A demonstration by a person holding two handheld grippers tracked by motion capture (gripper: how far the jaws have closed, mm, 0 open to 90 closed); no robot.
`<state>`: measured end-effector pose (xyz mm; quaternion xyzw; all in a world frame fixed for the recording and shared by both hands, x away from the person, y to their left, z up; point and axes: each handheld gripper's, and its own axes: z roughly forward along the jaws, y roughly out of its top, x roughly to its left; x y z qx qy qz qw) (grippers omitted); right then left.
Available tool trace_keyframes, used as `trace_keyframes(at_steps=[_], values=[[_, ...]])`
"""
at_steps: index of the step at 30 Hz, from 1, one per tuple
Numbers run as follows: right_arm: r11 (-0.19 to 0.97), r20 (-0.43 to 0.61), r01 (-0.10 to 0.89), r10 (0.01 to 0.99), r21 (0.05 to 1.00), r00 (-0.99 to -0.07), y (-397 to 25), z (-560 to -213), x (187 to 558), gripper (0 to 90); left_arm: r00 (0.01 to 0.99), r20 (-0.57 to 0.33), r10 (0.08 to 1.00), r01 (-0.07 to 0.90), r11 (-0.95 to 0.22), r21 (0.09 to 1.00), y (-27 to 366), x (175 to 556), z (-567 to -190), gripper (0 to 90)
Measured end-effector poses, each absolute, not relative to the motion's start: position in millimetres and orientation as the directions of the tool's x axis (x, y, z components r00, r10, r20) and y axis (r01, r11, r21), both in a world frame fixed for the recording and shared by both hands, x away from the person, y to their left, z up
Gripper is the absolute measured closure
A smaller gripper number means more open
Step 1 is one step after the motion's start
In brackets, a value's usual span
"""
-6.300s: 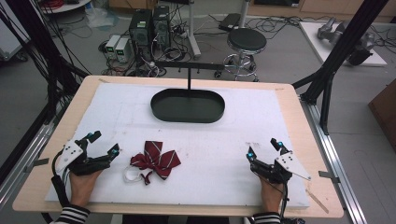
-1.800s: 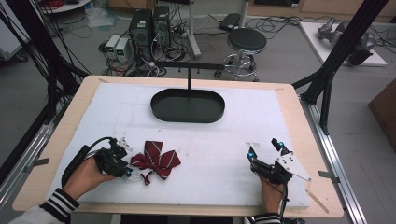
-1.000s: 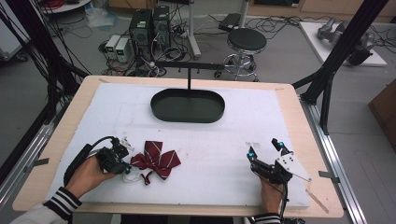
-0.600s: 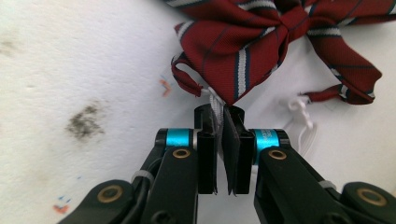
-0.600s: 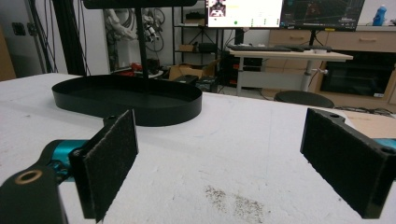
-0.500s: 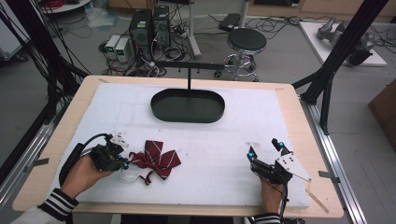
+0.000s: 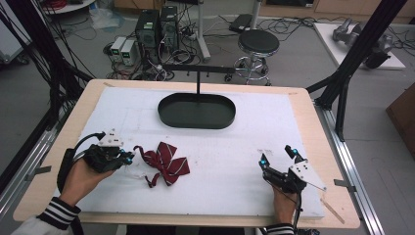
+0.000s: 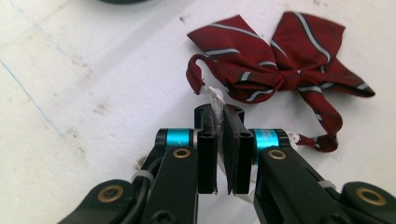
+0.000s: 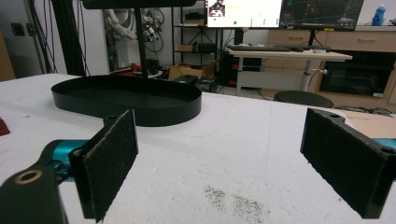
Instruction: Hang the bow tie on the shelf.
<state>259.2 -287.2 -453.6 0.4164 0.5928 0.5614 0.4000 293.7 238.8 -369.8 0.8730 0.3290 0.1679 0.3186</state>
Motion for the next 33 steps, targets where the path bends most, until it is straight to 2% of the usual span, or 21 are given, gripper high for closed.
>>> trace_keyframes(at_steps=[7,10,17,21,28,33], values=[[0.023,-0.007,0.045,0.943,0.999,-0.333,-287.2,-453.6,259.1,10.2,0.703,0.082,0.706,0.418,-0.504,0.756,246.6,299.3,-360.3,84.3],[0.021,-0.005,0.045,0.943,0.999,-0.332,-287.2,-453.6,259.0,10.2,0.691,0.051,0.721,0.399,-0.440,0.805,251.8,303.4,-354.7,84.4],[0.022,-0.006,0.045,0.943,0.999,-0.332,-287.2,-453.7,259.0,10.2,0.675,0.061,0.736,0.297,-0.346,0.890,253.8,312.7,-337.0,84.4],[0.021,-0.005,0.045,0.943,0.999,-0.333,-287.3,-453.7,259.1,10.2,0.671,0.063,0.739,0.248,-0.304,0.920,250.6,318.5,-330.4,84.4],[0.021,-0.005,0.045,0.943,0.999,-0.334,-287.4,-453.7,259.1,10.3,0.668,0.033,0.744,0.216,-0.236,0.947,247.3,328.8,-329.1,84.4],[0.021,-0.004,0.045,0.943,0.999,-0.333,-287.4,-453.7,259.1,10.3,0.703,-0.007,0.711,0.185,-0.173,0.968,246.5,334.3,-325.8,84.4]])
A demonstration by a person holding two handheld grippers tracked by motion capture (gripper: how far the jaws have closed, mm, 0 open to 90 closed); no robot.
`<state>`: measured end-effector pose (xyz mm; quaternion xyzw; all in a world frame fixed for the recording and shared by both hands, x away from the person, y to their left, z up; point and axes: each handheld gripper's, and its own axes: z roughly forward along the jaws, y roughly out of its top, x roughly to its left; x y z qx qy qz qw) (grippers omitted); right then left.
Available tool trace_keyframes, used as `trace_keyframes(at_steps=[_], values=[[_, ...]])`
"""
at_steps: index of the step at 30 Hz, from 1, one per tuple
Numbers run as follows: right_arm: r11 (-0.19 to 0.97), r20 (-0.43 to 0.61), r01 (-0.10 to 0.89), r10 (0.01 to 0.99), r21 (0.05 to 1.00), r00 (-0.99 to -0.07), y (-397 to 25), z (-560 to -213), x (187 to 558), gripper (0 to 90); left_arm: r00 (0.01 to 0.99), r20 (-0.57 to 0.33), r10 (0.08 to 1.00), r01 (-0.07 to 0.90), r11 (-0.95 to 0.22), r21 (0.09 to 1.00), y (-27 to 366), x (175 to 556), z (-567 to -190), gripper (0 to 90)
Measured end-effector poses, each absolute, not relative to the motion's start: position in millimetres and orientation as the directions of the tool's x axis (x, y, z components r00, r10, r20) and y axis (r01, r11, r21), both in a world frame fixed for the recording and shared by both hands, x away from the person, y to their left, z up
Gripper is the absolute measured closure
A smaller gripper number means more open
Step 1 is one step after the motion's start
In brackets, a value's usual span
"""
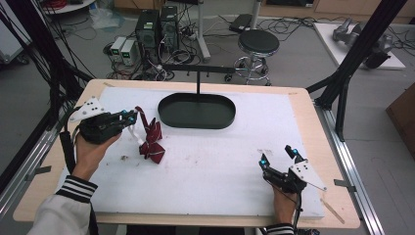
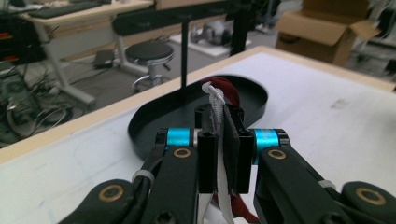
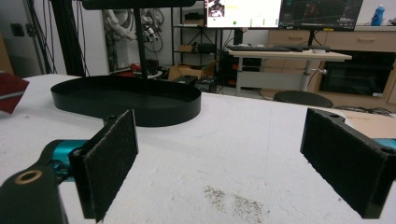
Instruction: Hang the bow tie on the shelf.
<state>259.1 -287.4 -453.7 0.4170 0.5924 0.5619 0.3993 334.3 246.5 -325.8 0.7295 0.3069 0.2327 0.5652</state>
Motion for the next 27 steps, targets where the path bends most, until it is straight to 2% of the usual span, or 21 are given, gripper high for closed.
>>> trace_keyframes(at_steps=[7,27], values=[[0.020,-0.004,0.044,0.943,0.999,-0.333,-287.4,-453.7,259.1,10.2,0.713,-0.007,0.702,0.152,-0.145,0.978,245.4,340.7,-319.6,84.4],[0.011,0.006,0.050,0.944,0.999,-0.330,-287.6,-453.7,259.0,10.2,0.724,0.034,0.689,0.131,-0.186,0.974,224.9,376.0,-298.8,84.4]])
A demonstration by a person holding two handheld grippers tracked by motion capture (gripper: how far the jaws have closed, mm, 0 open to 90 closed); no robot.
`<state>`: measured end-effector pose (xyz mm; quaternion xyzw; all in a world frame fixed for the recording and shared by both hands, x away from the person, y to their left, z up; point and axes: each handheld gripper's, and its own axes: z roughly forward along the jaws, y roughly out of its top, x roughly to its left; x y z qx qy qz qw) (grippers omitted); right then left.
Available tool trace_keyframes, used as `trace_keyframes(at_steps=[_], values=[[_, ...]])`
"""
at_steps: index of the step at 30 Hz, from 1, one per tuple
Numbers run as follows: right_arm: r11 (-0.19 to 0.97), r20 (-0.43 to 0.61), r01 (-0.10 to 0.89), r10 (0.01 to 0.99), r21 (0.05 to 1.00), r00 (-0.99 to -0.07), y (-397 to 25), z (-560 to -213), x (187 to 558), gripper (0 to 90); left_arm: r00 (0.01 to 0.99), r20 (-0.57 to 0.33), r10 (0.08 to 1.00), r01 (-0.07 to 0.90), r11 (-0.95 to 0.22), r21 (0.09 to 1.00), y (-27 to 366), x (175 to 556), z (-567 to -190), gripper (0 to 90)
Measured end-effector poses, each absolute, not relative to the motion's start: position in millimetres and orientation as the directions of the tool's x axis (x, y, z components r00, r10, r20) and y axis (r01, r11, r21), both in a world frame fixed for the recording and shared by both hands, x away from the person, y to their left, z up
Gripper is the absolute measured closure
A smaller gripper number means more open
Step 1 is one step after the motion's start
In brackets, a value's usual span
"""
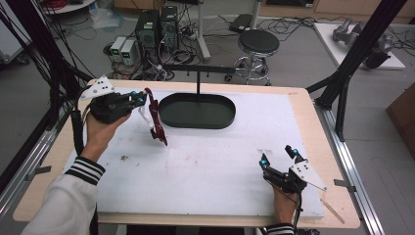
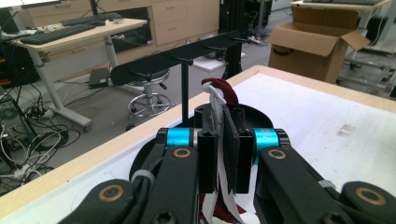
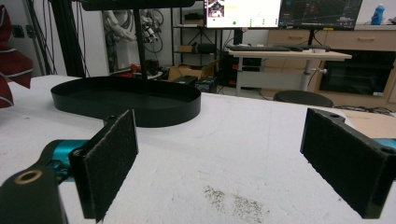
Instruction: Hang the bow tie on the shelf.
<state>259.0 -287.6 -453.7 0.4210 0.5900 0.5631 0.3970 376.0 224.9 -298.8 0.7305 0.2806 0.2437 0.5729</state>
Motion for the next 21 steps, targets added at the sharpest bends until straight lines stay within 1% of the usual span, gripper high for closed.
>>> trace_keyframes(at_steps=[13,21], values=[[0.018,-0.001,0.047,0.944,0.999,-0.330,-287.7,-453.8,259.3,10.2,0.736,0.086,0.672,0.113,-0.247,0.962,197.4,411.6,-290.8,84.4],[0.021,-0.004,0.048,0.944,0.999,-0.331,-287.6,-453.7,259.5,10.2,0.729,0.097,0.677,0.106,-0.251,0.962,186.8,429.3,-285.4,84.3]])
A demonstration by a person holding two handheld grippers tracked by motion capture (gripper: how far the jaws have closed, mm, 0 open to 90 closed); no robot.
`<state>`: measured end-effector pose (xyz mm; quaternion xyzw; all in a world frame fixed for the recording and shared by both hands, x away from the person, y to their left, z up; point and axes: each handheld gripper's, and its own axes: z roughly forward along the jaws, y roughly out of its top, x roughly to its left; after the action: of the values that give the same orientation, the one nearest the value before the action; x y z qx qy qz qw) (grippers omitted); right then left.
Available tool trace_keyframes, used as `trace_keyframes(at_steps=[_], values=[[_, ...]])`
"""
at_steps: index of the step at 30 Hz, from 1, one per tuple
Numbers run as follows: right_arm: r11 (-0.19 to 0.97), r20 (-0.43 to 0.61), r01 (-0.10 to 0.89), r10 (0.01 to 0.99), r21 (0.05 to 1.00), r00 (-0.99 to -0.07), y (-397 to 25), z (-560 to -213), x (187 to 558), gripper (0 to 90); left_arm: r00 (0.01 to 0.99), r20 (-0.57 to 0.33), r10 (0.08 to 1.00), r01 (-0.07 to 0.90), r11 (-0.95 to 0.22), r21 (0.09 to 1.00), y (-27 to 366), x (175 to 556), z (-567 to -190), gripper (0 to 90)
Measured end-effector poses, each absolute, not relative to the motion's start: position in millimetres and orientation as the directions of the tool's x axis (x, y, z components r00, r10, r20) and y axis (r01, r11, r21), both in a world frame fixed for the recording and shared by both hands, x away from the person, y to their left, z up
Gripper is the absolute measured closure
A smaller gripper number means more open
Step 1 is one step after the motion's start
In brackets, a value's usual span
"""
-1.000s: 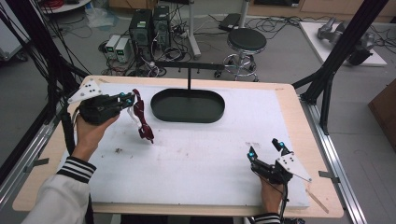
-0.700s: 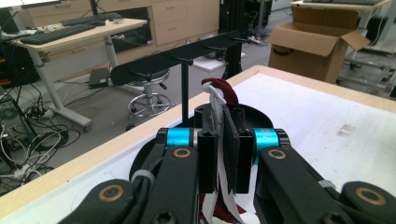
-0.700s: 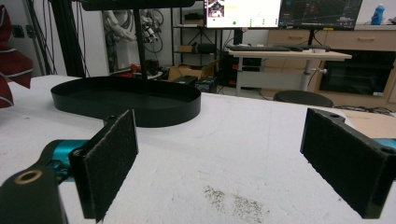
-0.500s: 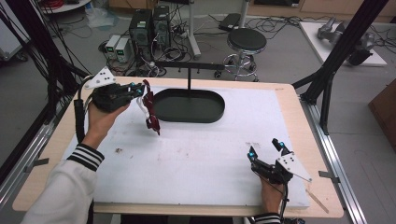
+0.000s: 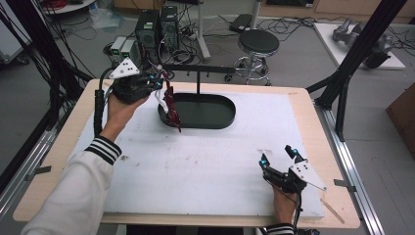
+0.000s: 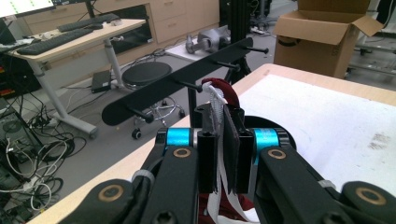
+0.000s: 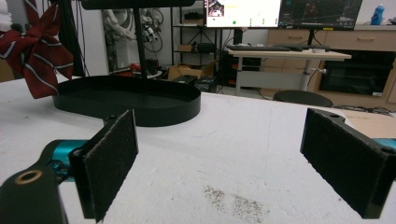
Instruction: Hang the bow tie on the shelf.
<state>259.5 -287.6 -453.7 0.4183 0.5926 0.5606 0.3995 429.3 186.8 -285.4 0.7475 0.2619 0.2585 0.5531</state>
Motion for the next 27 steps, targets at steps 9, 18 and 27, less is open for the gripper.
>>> trace_keyframes(at_steps=[9,18,27], values=[[0.023,-0.005,0.051,0.944,0.998,-0.329,-287.3,-453.5,259.9,10.2,0.709,0.097,0.698,0.124,-0.259,0.958,180.5,452.9,-288.4,84.3],[0.021,-0.003,0.051,0.944,0.998,-0.330,-287.4,-453.5,259.8,10.2,0.691,0.104,0.716,0.130,-0.263,0.956,173.1,471.2,-285.4,84.3],[0.020,-0.002,0.051,0.944,0.998,-0.330,-287.4,-453.5,259.8,10.2,0.659,0.115,0.743,0.146,-0.277,0.950,169.0,490.7,-283.0,84.3]])
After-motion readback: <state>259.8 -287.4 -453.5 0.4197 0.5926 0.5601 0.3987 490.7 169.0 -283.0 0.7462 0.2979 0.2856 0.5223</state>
